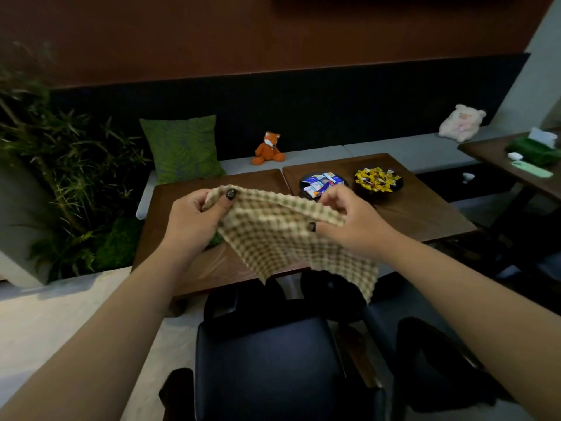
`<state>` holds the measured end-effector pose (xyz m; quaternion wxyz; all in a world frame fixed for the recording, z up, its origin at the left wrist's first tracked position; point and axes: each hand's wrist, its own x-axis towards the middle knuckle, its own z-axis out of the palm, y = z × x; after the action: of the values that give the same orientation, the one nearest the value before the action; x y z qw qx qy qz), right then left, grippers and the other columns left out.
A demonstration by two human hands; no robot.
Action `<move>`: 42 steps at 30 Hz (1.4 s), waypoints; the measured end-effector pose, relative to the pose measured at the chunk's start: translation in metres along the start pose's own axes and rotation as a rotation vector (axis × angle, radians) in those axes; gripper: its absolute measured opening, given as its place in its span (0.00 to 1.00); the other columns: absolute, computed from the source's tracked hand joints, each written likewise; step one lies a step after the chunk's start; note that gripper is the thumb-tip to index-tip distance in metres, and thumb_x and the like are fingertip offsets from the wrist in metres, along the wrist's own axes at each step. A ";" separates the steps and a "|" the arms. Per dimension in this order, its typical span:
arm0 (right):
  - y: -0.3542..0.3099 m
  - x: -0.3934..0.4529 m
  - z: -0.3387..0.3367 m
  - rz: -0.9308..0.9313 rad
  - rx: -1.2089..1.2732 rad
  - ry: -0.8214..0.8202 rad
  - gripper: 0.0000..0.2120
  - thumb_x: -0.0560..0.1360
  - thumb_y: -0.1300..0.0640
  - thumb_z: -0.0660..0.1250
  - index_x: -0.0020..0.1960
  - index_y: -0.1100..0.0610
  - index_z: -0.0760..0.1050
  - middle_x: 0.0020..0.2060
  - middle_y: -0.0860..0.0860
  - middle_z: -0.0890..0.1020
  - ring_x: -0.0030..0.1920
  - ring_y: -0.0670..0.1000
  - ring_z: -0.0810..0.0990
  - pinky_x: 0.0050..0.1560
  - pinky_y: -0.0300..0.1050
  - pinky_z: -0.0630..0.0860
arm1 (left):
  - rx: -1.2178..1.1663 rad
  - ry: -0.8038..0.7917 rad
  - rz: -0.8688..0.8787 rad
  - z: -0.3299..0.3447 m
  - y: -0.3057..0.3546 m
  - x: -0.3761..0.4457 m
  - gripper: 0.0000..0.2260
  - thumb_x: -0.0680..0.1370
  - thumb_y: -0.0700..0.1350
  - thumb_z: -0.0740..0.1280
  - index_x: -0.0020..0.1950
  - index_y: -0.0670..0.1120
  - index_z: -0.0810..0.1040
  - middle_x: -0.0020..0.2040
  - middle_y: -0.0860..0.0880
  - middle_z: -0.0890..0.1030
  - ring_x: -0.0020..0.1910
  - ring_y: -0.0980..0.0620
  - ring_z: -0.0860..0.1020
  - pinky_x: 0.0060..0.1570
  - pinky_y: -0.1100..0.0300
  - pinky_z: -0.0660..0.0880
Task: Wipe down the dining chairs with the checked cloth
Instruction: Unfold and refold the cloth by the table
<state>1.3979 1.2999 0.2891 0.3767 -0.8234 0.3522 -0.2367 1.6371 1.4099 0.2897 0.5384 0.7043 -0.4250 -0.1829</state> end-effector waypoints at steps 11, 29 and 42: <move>-0.009 -0.008 -0.022 0.007 -0.144 -0.029 0.11 0.77 0.55 0.66 0.38 0.56 0.80 0.30 0.51 0.79 0.25 0.40 0.71 0.31 0.38 0.66 | -0.121 -0.043 -0.071 -0.023 -0.001 -0.013 0.08 0.75 0.54 0.69 0.41 0.52 0.83 0.44 0.47 0.83 0.46 0.49 0.80 0.54 0.45 0.77; -0.016 -0.025 0.024 0.176 0.059 0.020 0.12 0.76 0.59 0.61 0.55 0.47 0.75 0.39 0.49 0.79 0.33 0.46 0.78 0.35 0.45 0.77 | -0.227 -0.010 -0.263 0.036 -0.008 -0.058 0.10 0.76 0.41 0.69 0.40 0.34 0.78 0.36 0.44 0.79 0.34 0.53 0.76 0.33 0.63 0.72; -0.060 -0.040 0.000 -0.132 -0.156 -0.312 0.07 0.78 0.63 0.63 0.51 0.54 0.77 0.40 0.45 0.84 0.40 0.40 0.82 0.47 0.33 0.75 | -0.491 -0.117 -0.287 0.041 0.013 -0.071 0.06 0.77 0.37 0.68 0.44 0.44 0.83 0.40 0.46 0.85 0.39 0.50 0.81 0.42 0.56 0.79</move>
<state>1.3963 1.3578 0.3312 0.3453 -0.8982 0.2520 -0.1024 1.5624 1.4407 0.2731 0.6360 0.5940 -0.2944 -0.3950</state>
